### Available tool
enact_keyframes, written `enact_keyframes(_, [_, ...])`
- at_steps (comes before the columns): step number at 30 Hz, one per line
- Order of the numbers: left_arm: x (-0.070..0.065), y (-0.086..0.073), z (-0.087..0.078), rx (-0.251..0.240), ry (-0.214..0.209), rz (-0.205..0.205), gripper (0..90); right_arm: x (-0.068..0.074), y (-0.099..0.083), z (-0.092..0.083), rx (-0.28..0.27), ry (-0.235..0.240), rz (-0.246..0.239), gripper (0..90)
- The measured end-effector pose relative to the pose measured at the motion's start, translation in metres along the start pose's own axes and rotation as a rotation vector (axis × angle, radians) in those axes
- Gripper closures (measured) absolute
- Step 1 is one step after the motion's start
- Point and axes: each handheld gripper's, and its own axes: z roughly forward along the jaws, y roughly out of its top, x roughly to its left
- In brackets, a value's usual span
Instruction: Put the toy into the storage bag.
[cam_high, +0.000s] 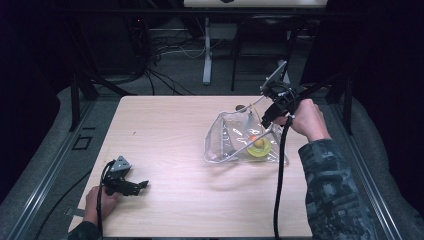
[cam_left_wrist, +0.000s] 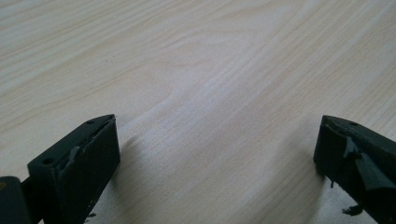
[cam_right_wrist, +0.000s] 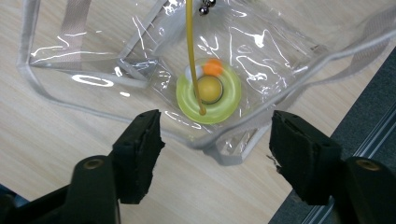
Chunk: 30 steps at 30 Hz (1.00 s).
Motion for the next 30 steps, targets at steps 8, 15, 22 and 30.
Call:
enact_keyframes(8, [0.0, 0.0, 0.0, 0.0, 0.0, 0.001, 0.4, -0.002, -0.023, -0.012, -0.031, 0.0, 0.008, 16.3])
enact_keyframes(15, [-0.001, 0.0, 0.001, -0.008, 0.007, -0.006, 0.4, -0.001, -0.038, -0.015, -0.052, -0.008, 0.01, 8.3])
enact_keyframes(22, [-0.001, 0.0, 0.001, -0.007, 0.009, -0.004, 0.4, -0.003, -0.054, -0.012, -0.066, -0.011, 0.024, 0.0])
enact_keyframes(30, [0.0, 0.0, 0.001, -0.006, 0.008, 0.0, 0.4, -0.003, -0.075, -0.007, -0.091, -0.006, 0.026, 0.0])
